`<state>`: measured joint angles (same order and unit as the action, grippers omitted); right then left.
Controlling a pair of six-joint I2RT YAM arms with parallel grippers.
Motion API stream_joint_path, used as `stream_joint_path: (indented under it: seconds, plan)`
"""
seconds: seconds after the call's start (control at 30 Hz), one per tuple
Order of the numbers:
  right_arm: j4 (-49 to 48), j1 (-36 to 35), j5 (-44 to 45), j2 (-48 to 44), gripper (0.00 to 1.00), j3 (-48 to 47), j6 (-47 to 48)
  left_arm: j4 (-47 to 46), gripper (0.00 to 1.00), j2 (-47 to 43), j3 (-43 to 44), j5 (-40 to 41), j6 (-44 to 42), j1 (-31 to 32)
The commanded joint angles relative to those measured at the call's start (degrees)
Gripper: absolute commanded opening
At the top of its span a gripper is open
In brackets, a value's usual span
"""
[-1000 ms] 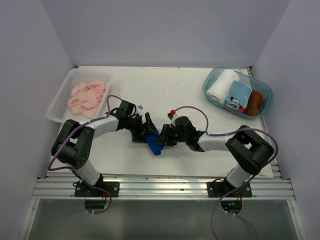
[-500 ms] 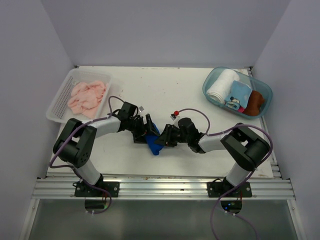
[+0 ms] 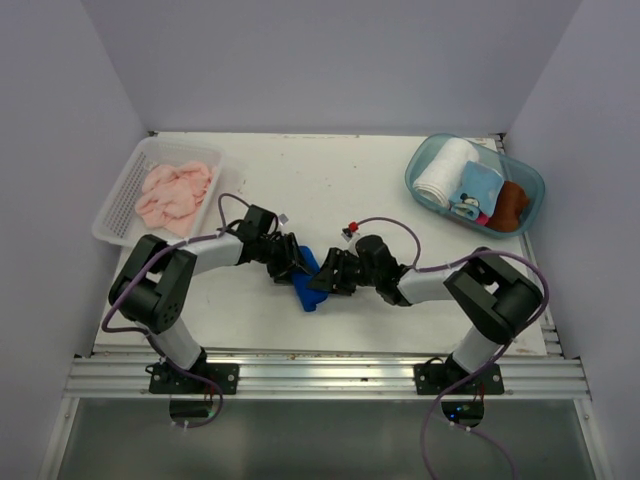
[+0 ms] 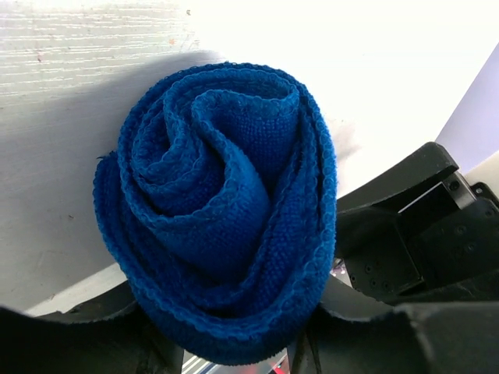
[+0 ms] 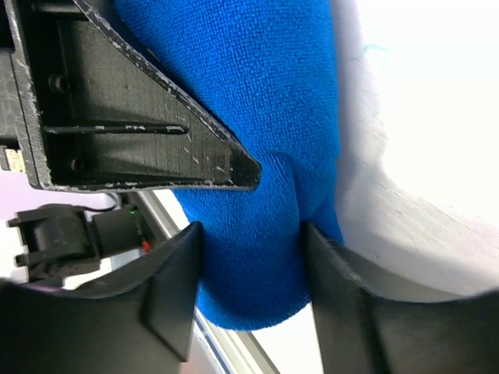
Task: Roll the towels
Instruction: Roll the towel, then place the rolled towel into the container
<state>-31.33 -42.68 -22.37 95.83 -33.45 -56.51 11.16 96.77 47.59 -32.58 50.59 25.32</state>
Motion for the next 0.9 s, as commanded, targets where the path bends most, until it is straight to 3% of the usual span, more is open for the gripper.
stream_joint_path:
  seconds: [0.0, 0.13, 0.3, 0.43, 0.5, 0.7, 0.87]
  plan:
    - [10.2, 0.1, 1.5, -3.6, 0.59, -2.3, 4.7, -1.2, 0.42, 1.0, 0.4, 1.6, 0.6, 0.4]
    - [21.3, 0.0, 6.0, -9.6, 0.66, -5.4, 9.8, 0.5, 0.38, 1.9, 1.6, 1.6, 0.4, 0.6]
    - [37.5, 0.1, 14.6, -18.3, 0.67, -8.2, 17.0, 2.3, 0.36, 1.9, 3.5, 1.8, 0.7, 1.0]
    - [48.1, -1.4, 24.3, -24.8, 0.67, -13.1, 21.9, 3.7, 0.36, 1.8, 4.6, 2.4, 0.8, 1.5]
    - [53.8, -5.5, 32.9, -25.3, 0.67, -17.5, 24.8, 4.0, 0.36, 1.8, 4.6, 2.6, 1.0, 1.5]
    - [64.8, -18.8, 51.2, -13.3, 0.71, -30.6, 29.3, 4.3, 0.36, 2.3, 4.7, 2.9, 1.2, 1.5]
    - [68.0, -26.5, 57.0, -1.7, 0.87, -41.0, 30.8, 5.0, 0.36, 2.3, 5.2, 3.0, 0.9, 1.5]
